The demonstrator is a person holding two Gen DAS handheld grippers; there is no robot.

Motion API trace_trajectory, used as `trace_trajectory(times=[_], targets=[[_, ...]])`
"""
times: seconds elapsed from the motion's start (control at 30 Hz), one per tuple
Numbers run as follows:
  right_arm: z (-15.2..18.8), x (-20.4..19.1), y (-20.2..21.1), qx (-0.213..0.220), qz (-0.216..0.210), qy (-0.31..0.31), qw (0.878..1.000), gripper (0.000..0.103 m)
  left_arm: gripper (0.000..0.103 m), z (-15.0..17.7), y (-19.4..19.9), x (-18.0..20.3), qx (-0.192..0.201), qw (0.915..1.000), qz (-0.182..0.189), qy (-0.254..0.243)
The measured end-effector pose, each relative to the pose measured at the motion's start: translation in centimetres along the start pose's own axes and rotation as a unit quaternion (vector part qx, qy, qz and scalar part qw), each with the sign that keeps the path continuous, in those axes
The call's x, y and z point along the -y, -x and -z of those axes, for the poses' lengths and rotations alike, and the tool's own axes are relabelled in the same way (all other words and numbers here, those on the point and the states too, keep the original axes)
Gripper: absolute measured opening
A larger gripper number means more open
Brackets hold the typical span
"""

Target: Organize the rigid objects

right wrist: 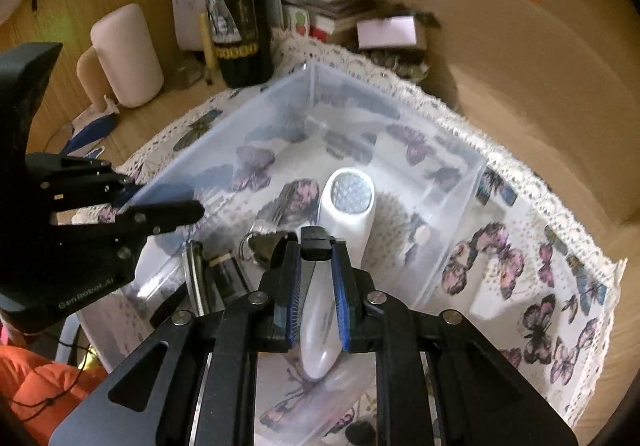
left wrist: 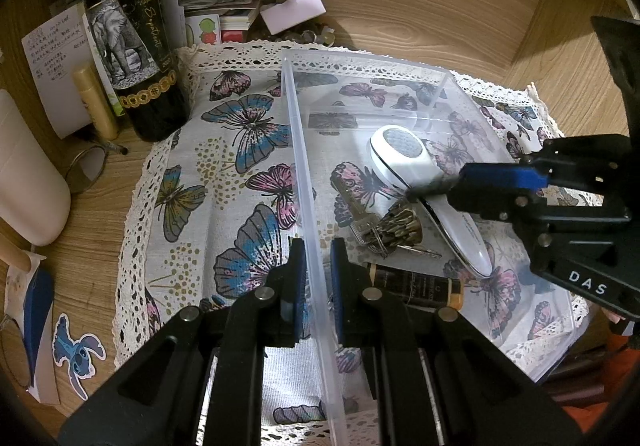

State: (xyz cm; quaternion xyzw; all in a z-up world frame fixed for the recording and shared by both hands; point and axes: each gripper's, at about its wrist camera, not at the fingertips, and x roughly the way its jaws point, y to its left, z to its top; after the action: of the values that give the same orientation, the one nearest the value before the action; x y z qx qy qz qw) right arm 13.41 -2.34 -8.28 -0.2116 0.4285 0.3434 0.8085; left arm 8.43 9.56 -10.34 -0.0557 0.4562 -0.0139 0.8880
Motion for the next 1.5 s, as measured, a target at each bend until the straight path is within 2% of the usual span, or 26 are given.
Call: trace_trajectory(times=[0.1,0.33,0.4,0.67,0.9,1.03,1.43,1.5], targets=[[0.2,0.2,0.4,0.006,0.007,-0.007,1.0,0.021,0.011,-0.1,0.0,0.1,0.0,1.0,0.0,-0.001],[0.5,1.3,3.7,0.057,0.033,-0.036,0.997,0.038,0.011,-0.1,0.0,0.2,0.001,1.0,0.0,-0.001],[0.8,1.7,4.7,0.073,0.045,-0.047,0.995,0.05,0.011,-0.1,-0.1,0.3,0.001,1.0,0.0,-0.002],[3.1,4.1,8.1,0.114,0.103,-0.104,0.983,0.066,0.011,-0.2,-0.2,0.3,0.002,1.0,0.0,-0.005],[6.4,6.6,9.6,0.109,0.145,-0.162,0.97,0.068,0.011,-0.1,-0.2,0.3,0.002,1.0,0.002,-0.005],[8.7,7.4,9.2,0.087,0.153,-0.191,0.966,0.068,0.011,-0.1,-0.2,0.4,0.002,1.0,0.002,-0.005],[14.1,7.7,5.3,0.017,0.122,-0.252,0.96,0.067,0.011,-0.1,-0.3,0.5,-0.001,0.9999,0.001,-0.012],[14.4,7.6,5.0,0.01,0.122,-0.254,0.959,0.062,0.011,-0.1,-0.3,0.4,-0.001,0.9999,0.002,-0.011]])
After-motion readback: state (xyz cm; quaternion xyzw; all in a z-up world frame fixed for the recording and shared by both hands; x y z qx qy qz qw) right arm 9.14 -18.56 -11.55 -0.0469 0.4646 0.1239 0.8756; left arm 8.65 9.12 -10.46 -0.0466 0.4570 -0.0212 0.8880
